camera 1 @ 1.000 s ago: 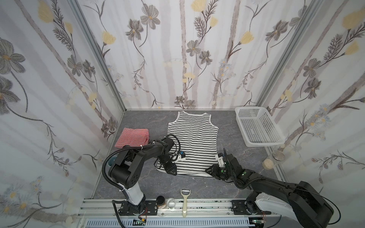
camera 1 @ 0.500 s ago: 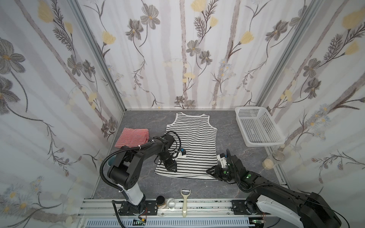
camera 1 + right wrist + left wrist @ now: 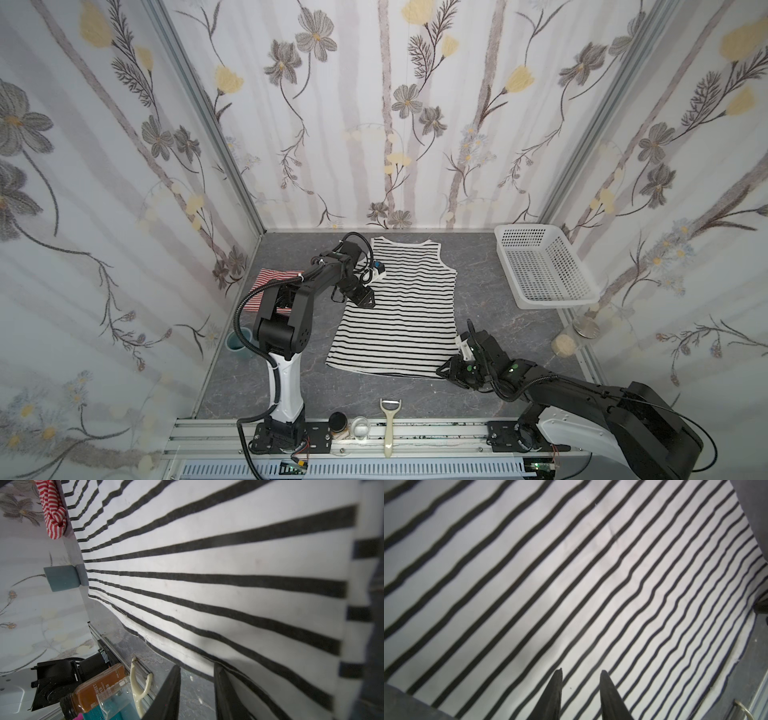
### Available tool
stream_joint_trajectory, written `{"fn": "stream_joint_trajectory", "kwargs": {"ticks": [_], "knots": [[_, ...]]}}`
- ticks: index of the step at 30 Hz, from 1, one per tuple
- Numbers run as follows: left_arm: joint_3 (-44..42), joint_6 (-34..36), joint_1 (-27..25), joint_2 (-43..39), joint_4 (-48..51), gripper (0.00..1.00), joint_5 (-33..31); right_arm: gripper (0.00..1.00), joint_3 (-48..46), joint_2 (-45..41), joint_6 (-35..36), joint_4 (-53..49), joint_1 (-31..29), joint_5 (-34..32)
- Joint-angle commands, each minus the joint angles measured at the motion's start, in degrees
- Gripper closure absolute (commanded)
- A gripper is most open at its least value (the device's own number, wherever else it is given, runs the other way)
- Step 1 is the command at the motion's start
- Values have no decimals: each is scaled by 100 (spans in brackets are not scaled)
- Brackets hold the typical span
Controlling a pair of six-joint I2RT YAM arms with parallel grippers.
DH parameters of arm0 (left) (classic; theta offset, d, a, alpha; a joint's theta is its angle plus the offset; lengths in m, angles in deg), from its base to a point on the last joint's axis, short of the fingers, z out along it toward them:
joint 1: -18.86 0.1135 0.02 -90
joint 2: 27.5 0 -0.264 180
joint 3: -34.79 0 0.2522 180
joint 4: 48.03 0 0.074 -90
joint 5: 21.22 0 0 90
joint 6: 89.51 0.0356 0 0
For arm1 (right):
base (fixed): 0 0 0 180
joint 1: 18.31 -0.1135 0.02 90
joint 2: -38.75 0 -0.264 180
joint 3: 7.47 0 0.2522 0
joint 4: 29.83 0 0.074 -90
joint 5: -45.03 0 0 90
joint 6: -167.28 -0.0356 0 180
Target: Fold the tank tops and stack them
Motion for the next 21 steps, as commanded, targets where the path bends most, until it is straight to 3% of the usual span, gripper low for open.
{"fn": "stream_joint_trajectory", "kwargs": {"ticks": [1,5,10,16,21], "knots": [[603,-544,-2,517,-143,68,-467,69,94,169,97,-321,200,-412],[1147,-738,0,986,-183,67,-813,70,149,411,195,-340,600,-429],[1208,-870,-4,1114,-209,67,-945,71,417,668,696,-664,1261,-400],[596,-989,-207,836,-259,67,-906,70,1248,1331,1758,-1264,2420,-443],[-56,-1152,-453,457,-367,66,-768,69,2443,2374,2208,-1481,2940,-598]]}}
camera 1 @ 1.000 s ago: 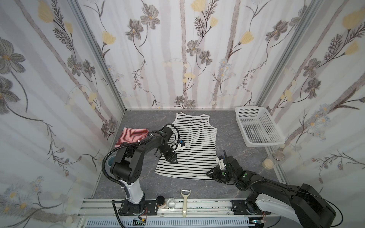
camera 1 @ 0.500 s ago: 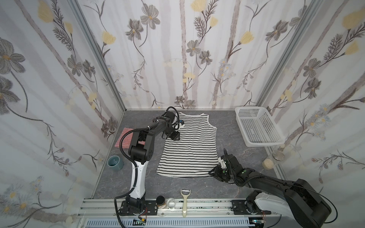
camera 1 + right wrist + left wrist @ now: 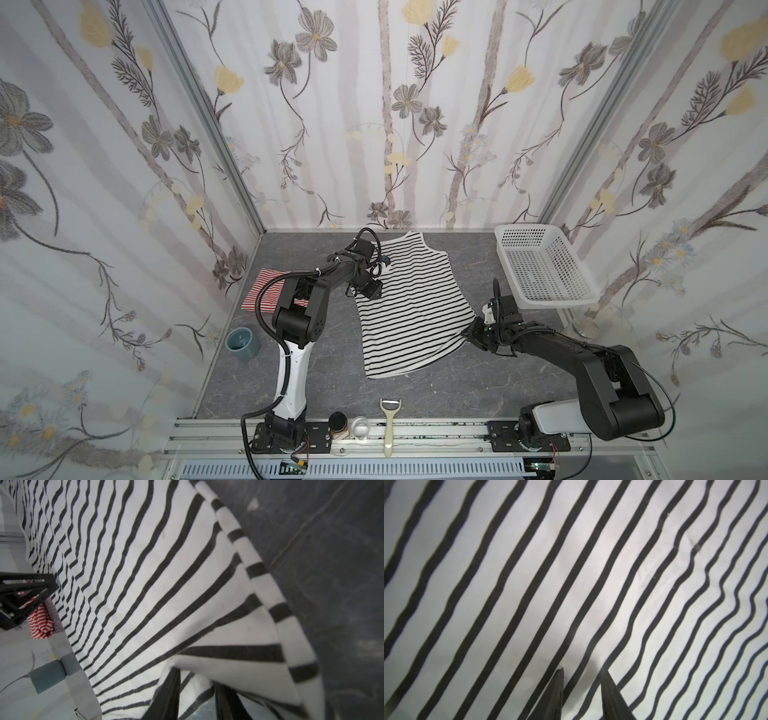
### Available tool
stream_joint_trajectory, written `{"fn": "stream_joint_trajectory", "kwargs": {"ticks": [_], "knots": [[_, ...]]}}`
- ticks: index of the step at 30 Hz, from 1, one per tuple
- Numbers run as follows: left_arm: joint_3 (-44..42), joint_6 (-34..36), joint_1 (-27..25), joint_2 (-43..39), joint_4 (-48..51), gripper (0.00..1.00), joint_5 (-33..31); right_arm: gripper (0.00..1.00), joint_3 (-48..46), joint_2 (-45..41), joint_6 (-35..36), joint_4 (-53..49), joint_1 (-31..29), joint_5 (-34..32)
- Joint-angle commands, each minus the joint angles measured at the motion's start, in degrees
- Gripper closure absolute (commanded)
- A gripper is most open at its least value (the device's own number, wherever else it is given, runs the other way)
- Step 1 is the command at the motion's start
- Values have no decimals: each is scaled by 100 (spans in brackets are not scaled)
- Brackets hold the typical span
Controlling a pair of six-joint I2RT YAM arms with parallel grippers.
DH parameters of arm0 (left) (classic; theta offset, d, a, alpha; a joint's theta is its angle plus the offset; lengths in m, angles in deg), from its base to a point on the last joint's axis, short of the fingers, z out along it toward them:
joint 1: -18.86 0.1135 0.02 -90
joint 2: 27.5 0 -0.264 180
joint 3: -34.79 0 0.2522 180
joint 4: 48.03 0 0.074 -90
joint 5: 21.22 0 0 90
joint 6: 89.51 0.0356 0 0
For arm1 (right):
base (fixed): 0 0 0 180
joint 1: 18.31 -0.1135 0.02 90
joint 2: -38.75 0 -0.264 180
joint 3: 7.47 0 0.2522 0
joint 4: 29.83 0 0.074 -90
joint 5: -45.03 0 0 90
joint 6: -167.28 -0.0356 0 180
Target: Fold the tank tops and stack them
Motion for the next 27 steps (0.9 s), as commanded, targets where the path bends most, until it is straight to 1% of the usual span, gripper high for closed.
{"fn": "stream_joint_trajectory", "kwargs": {"ticks": [1,4,7,10,12,13,18,21,22,24,27], "knots": [[-378,-168,-128,-183,333,66,37,68,684,578,488,-427,208,-369],[-680,-99,-211,-472,309,67,-76,68,1236,693,497,-600,222,-443],[-656,-173,-191,-689,273,67,-254,67,1301,235,505,-874,95,-813],[-362,-200,-193,-734,247,66,-359,66,1276,-368,476,-1196,-105,-1165],[-10,-205,-187,-578,222,65,-413,65,1195,-657,353,-1211,-287,-1351],[239,-213,-176,-419,212,65,-464,65,1129,-737,282,-1113,-401,-1326],[1692,-231,-122,599,224,65,-737,65,971,-369,-12,-659,-742,-1085],[2335,-172,-73,1104,229,65,-953,64,829,-201,-193,-296,-925,-1006],[2493,-145,-58,1247,233,65,-1034,64,818,29,-224,-232,-968,-962],[2693,-142,-14,1428,242,66,-1134,64,818,171,-266,-107,-1030,-949],[2677,-233,60,1464,229,67,-1053,64,822,345,-238,-72,-1030,-1053]]}}
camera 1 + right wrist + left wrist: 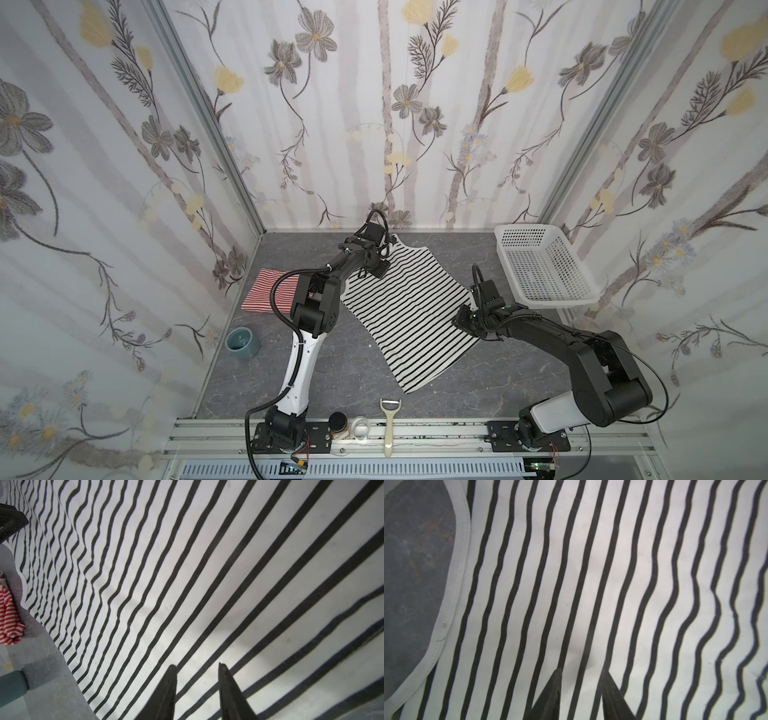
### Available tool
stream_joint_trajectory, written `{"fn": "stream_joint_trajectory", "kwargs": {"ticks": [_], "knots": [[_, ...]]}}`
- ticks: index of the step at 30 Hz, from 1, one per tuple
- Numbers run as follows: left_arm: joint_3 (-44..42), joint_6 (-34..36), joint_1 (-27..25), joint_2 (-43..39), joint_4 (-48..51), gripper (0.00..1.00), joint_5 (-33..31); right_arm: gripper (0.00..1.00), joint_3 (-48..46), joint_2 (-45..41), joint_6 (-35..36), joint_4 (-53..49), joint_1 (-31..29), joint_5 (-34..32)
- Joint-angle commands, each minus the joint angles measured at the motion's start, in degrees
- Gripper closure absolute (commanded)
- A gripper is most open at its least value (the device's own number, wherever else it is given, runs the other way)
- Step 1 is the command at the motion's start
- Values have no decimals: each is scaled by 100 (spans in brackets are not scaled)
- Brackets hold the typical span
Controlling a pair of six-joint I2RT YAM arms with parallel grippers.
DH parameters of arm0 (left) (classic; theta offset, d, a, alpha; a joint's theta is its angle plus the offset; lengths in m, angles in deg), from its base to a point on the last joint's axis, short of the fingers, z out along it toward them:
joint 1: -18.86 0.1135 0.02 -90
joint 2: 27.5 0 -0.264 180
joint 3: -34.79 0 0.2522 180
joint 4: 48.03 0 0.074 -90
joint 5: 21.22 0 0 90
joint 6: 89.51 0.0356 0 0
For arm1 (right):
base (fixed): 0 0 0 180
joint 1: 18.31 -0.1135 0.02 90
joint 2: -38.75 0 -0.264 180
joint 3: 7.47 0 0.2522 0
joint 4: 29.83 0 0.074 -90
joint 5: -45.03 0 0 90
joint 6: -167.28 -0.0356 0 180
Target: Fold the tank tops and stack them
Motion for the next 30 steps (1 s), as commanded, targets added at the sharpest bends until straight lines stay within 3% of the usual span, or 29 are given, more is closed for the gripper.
{"fn": "stream_joint_trajectory", "kwargs": {"ticks": [1,14,30], "knots": [[-20,-99,79,1,56,67,20,64,-2,166,-76,323,-7,-154],[-1705,-264,291,-923,-213,66,203,63,1019,1265,453,-176,759,-9],[-4247,-458,263,-2657,-548,65,472,63,4475,3484,1102,-1686,1255,280]]}}
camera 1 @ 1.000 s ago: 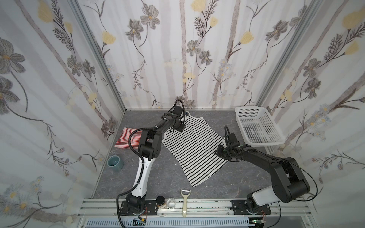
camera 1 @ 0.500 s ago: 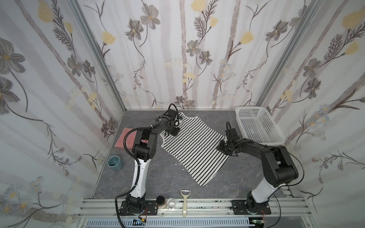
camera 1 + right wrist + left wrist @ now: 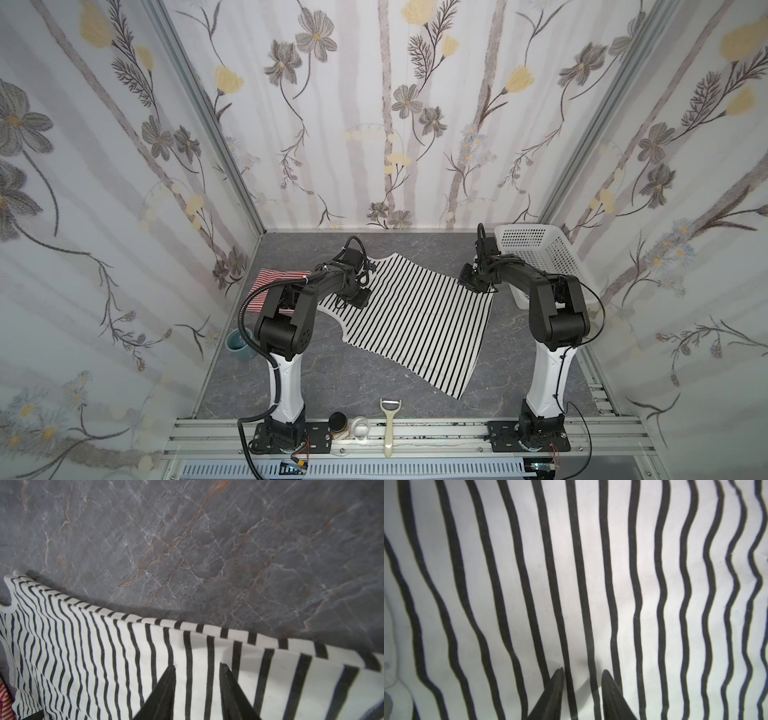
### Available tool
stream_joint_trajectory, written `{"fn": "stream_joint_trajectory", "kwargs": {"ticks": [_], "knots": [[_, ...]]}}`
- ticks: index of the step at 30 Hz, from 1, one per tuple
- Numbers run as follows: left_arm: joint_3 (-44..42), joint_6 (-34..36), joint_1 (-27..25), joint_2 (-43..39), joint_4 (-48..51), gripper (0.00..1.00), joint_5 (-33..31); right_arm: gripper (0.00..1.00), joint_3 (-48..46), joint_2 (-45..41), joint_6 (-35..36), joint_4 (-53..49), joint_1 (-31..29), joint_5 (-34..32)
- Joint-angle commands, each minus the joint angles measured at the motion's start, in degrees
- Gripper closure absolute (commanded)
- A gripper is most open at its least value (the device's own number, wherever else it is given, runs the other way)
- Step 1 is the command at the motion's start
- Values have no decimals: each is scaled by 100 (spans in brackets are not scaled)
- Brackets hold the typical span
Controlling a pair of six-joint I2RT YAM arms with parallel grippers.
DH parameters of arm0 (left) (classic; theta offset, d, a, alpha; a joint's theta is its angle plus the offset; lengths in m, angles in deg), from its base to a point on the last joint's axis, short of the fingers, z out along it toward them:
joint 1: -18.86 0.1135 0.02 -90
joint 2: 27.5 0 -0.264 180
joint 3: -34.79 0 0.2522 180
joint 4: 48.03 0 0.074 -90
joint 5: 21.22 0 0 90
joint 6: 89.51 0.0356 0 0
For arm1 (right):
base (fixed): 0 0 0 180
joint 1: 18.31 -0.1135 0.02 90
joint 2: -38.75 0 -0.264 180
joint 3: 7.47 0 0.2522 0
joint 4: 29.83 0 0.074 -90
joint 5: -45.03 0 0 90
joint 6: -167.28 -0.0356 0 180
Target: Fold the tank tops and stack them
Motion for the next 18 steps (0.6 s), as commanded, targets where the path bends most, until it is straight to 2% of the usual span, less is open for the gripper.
{"fn": "stream_joint_trajectory", "kwargs": {"ticks": [1,5,8,15,18], "knots": [[-377,-78,-3,-301,74,65,97,63,373,167,200,-345,5,174],[-332,-112,-1,-556,2,65,55,62,150,-392,330,-253,-101,32],[89,-145,-2,-442,-81,65,71,61,-406,-1015,330,-94,-234,-163],[1265,-122,-21,584,-87,65,58,60,-2487,-2292,-125,724,-565,31],[1576,-105,-30,880,-85,65,68,59,-3082,-2589,-196,913,-790,-33]]}}
